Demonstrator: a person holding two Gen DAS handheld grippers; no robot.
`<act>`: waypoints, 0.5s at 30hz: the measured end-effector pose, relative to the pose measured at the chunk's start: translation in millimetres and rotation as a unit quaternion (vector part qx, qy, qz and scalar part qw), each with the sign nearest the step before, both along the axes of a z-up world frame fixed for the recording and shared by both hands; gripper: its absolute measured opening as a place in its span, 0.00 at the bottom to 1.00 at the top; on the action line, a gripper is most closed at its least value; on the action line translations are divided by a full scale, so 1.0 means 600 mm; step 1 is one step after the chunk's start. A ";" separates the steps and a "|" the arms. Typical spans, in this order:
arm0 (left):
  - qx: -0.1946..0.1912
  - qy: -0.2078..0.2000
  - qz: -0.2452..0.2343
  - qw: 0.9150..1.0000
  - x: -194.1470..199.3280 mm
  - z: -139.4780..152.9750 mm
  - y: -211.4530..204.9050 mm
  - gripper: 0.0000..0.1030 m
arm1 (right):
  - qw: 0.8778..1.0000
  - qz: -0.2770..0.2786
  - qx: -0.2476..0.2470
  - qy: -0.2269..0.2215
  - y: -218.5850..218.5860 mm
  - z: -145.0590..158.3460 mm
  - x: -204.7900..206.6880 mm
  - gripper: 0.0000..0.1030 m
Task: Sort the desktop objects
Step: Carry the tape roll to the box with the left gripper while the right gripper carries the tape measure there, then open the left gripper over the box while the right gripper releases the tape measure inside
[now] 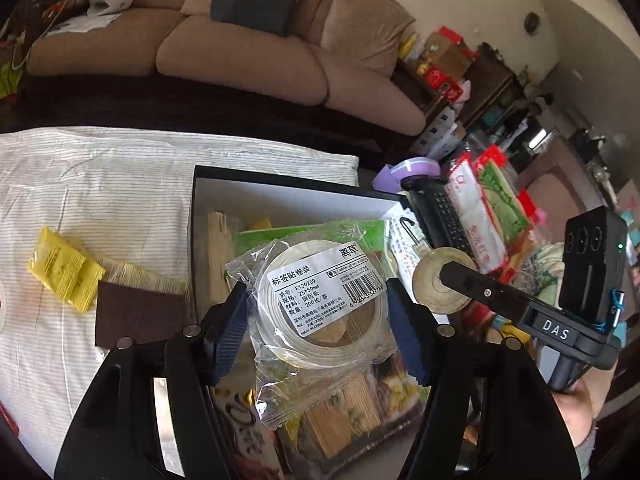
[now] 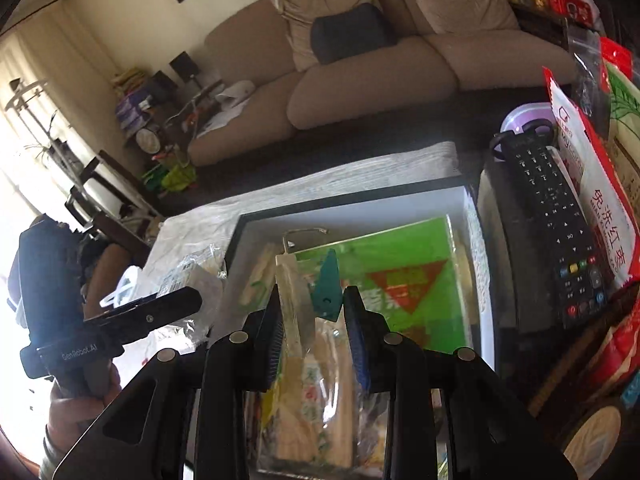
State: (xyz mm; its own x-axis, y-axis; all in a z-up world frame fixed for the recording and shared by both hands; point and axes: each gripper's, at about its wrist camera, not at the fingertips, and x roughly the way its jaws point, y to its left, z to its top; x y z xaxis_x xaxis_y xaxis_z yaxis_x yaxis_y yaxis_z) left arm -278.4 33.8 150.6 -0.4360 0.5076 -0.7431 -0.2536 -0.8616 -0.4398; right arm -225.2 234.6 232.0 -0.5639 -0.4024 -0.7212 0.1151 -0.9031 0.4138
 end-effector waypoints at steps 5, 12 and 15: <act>-0.067 0.005 -0.006 0.998 -0.052 -0.038 0.054 0.61 | 0.999 -0.016 0.024 -0.036 0.036 -0.044 -0.063 0.28; -0.100 -0.001 0.001 0.995 -0.087 -0.079 0.112 0.61 | 0.998 -0.027 0.034 -0.040 0.057 -0.079 -0.098 0.28; -0.105 -0.007 0.006 0.994 -0.099 -0.092 0.134 0.62 | 0.997 -0.030 0.066 -0.035 0.051 -0.083 -0.103 0.28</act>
